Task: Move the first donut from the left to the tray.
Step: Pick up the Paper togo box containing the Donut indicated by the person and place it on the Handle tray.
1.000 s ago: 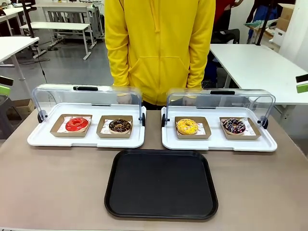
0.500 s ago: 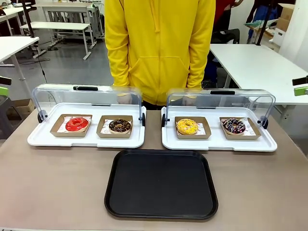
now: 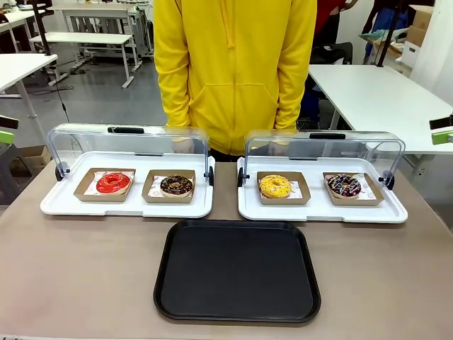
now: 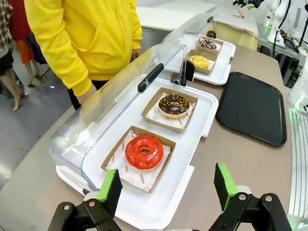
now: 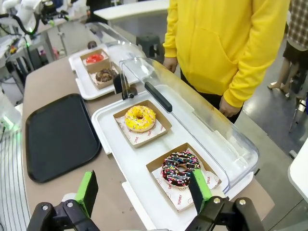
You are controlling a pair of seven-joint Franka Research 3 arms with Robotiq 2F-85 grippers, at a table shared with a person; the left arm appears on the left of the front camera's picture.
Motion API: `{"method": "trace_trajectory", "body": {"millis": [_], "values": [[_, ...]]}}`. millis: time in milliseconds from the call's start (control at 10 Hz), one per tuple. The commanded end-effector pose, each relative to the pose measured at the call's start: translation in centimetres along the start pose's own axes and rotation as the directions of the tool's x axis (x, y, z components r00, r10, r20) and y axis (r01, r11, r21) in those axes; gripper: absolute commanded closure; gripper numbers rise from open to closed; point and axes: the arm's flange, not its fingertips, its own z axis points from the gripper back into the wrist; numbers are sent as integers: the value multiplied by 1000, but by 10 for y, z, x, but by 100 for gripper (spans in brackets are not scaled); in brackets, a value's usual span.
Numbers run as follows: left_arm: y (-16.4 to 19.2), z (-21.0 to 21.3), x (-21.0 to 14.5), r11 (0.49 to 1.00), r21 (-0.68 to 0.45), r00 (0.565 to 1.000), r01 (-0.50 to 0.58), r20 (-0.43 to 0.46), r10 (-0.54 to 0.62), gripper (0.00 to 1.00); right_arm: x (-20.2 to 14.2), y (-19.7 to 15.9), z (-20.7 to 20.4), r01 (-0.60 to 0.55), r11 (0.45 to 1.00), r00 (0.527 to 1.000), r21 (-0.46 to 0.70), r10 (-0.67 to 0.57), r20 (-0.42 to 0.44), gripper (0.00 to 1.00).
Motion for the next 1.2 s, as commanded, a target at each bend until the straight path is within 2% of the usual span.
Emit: {"method": "trace_trajectory", "body": {"millis": [0,1100], "values": [[0,1,2,1000,-2,1000,6,24,-6,0,2,-1,0,-7,1000,1000,1,7,28,0],[0,1,2,1000,-2,1000,6,24,-6,0,2,-1,0,-7,1000,1000,1,7,28,0]]}}
